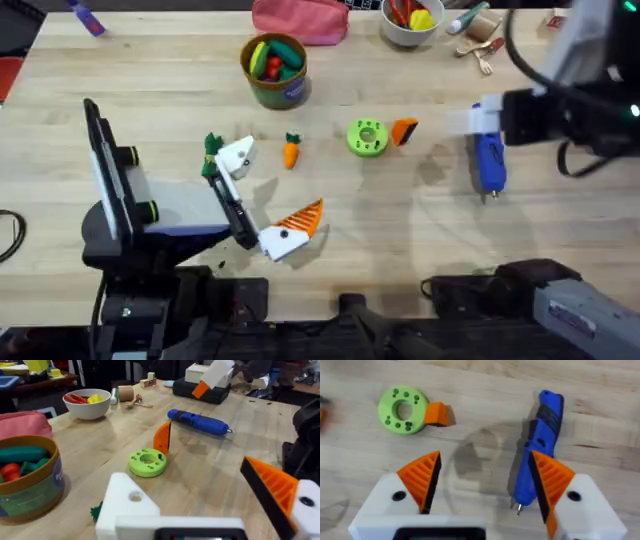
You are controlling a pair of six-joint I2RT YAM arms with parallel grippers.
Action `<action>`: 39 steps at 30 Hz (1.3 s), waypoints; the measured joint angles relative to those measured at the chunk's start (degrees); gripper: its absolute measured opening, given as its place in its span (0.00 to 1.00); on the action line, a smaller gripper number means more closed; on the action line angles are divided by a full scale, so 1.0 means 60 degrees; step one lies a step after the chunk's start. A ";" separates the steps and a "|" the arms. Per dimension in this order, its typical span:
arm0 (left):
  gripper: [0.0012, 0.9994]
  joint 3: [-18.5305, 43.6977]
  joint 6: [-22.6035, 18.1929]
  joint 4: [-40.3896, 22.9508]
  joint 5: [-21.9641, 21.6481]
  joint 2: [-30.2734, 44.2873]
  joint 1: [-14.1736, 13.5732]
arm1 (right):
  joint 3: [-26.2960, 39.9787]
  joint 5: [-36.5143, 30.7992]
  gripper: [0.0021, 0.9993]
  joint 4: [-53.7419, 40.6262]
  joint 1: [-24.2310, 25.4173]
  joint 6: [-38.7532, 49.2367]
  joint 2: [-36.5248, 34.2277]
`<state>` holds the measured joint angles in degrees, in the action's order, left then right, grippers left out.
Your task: Pick up the gripper from the table and insert it into the empty holder that is missing its gripper. Then pick up a screw, insert it into the mounting hole, and use the screwdriver to tighten it. Finally, clean up the table by picking up the vegetable and placing it into the bucket.
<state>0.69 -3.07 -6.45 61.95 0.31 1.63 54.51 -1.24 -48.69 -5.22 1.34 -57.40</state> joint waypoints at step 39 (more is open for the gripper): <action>0.99 0.0000 0.0000 -0.0002 0.0000 -0.0002 0.0000 | 0.3965 -0.0207 0.87 -0.1479 -0.2112 0.0036 -0.6882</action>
<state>0.69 -3.07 -6.46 61.95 0.30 1.63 78.30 -2.48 -57.56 -17.89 1.56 -98.70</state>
